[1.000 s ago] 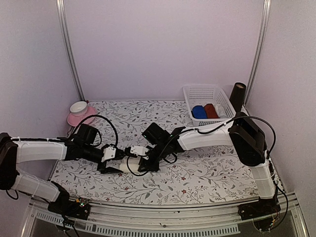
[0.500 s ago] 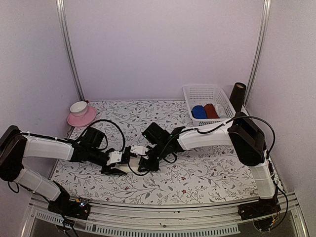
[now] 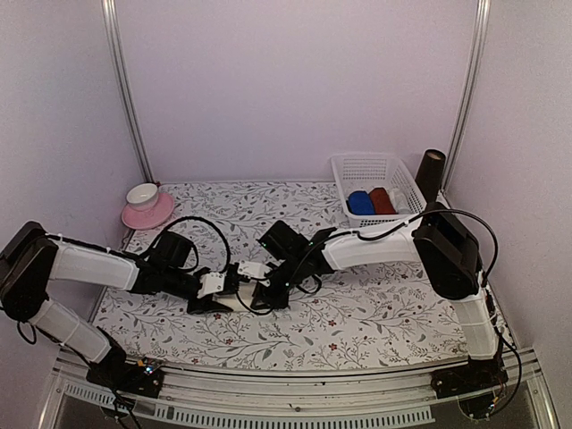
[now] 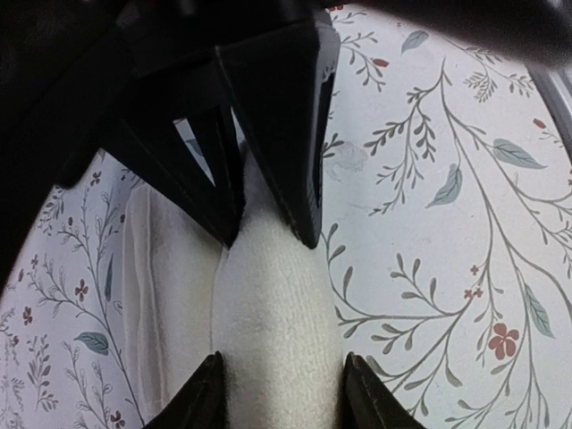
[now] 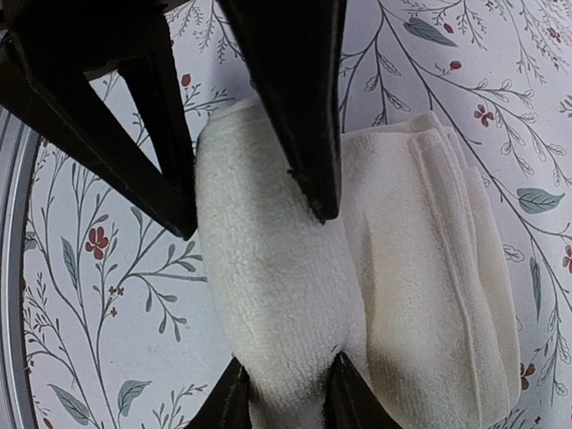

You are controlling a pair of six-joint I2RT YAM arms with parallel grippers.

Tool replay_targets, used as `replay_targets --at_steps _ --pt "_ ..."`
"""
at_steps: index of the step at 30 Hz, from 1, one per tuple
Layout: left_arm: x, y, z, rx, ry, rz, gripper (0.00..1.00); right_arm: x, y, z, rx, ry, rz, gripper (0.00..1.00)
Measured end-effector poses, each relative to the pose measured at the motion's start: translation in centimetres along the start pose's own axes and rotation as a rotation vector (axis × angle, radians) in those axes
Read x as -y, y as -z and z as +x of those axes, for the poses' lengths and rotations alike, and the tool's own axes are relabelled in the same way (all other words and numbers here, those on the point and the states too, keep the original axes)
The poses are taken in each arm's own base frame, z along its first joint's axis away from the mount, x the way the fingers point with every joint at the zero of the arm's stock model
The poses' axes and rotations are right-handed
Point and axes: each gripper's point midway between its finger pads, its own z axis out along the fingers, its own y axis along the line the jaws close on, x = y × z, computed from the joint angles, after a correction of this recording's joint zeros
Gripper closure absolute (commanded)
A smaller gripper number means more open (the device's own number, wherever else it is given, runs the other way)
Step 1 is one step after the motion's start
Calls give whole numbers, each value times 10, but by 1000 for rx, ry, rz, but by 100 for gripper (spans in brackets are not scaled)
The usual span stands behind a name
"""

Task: Roll the towels
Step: Roll the towel at the center of the board.

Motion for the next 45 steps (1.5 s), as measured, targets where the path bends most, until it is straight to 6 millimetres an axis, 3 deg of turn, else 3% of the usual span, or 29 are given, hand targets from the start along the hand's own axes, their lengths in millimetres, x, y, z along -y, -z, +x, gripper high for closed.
replay_targets --at_steps 6,10,14,18,25,33,39,42,45 --pt "-1 -3 1 -2 6 -3 89 1 0 1 -1 -5 2 72" --pt "0 -3 1 -6 4 -1 100 2 0 2 -4 -2 6 57" --pt "1 -4 2 -20 28 20 98 6 -1 7 -1 3 37 43" --pt "1 -4 5 -29 71 50 98 6 9 16 0 12 85 36" --pt "-1 -6 10 -15 215 150 98 2 44 38 -4 19 158 31" --pt "-8 -9 13 8 401 289 99 -14 78 31 160 126 203 30" --pt "-12 -10 16 39 545 388 100 -27 76 8 235 264 203 30" --pt "-13 -10 18 56 595 418 100 -26 65 -7 258 319 207 29" --pt "-14 -10 18 64 637 449 100 -25 50 -9 249 346 199 30"
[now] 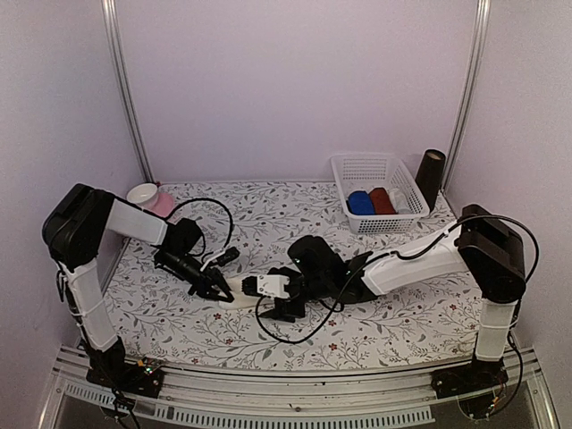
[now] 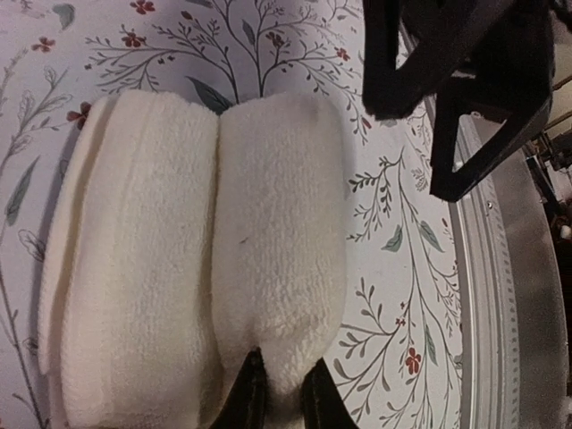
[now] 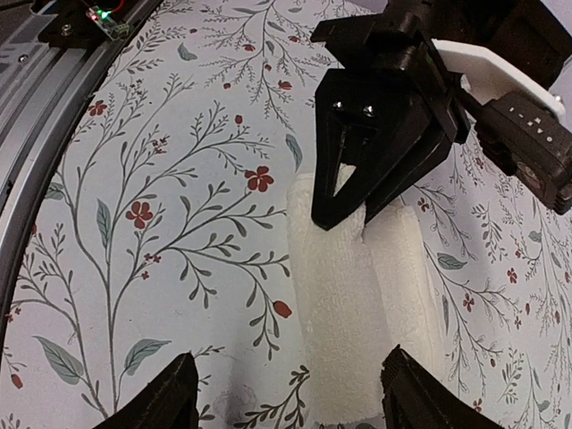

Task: Roll the towels
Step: Roll the towel at the center of the board.

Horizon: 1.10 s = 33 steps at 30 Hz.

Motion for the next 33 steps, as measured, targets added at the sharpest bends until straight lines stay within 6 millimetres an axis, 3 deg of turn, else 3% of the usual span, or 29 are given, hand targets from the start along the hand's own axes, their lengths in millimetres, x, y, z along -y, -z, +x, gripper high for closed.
replay_targets --at_steps 10,15,20,27,32,33 --pt "-2 0 0 21 101 72 100 -9 -26 18 -43 35 -27 30" --pt "-3 0 0 24 132 90 97 -2 -35 18 -54 38 -5 30" --pt "-4 1 0 19 148 95 68 7 -44 22 -81 37 38 34" --pt "-8 8 2 -14 138 53 37 19 -52 22 -107 26 70 59" --pt "-11 24 -5 -50 99 -21 4 23 -53 22 -114 16 74 70" --pt "-12 28 -7 -52 83 -40 3 23 -53 22 -116 15 74 72"
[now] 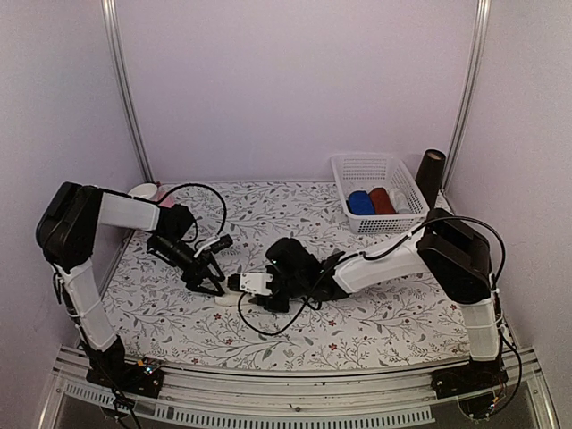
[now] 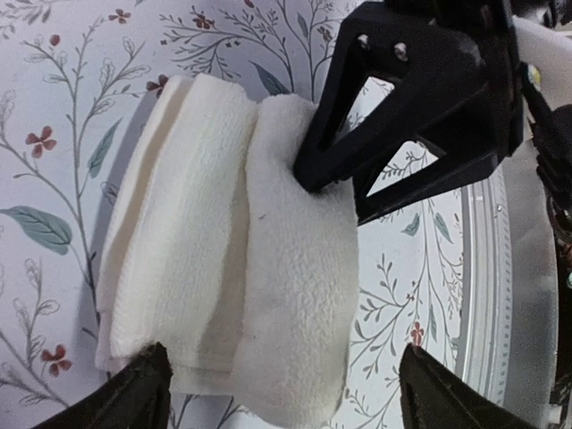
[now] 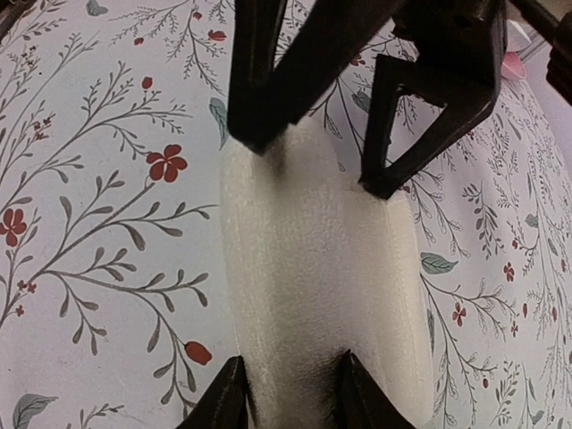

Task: Roll the towels
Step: Roll the towel at the center of the board.

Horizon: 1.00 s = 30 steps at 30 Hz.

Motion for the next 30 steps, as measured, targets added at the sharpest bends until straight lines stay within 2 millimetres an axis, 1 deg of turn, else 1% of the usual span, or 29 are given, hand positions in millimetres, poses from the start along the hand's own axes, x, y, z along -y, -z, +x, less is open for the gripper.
replay_targets --at_steps 6,10,14,20,22,26,30 --pt "2 31 -22 27 -95 -131 3 7 -4 0 -6 -15 -13 72" --pt "-1 40 -30 41 -137 -193 3 12 -6 -1 -3 -32 -56 70" --pt "-9 34 -25 26 -123 -202 3 20 -9 0 -3 -52 -108 69" --pt "-25 13 -8 -21 -46 -167 3 24 -10 1 5 -54 -182 71" --pt "-29 9 -6 -33 -25 -165 3 23 -10 1 9 -48 -203 72" --pt "-38 8 -10 -45 1 -187 3 23 -9 0 24 -32 -246 73" --pt "-45 6 -16 -57 21 -194 3 23 -6 4 36 1 -280 73"
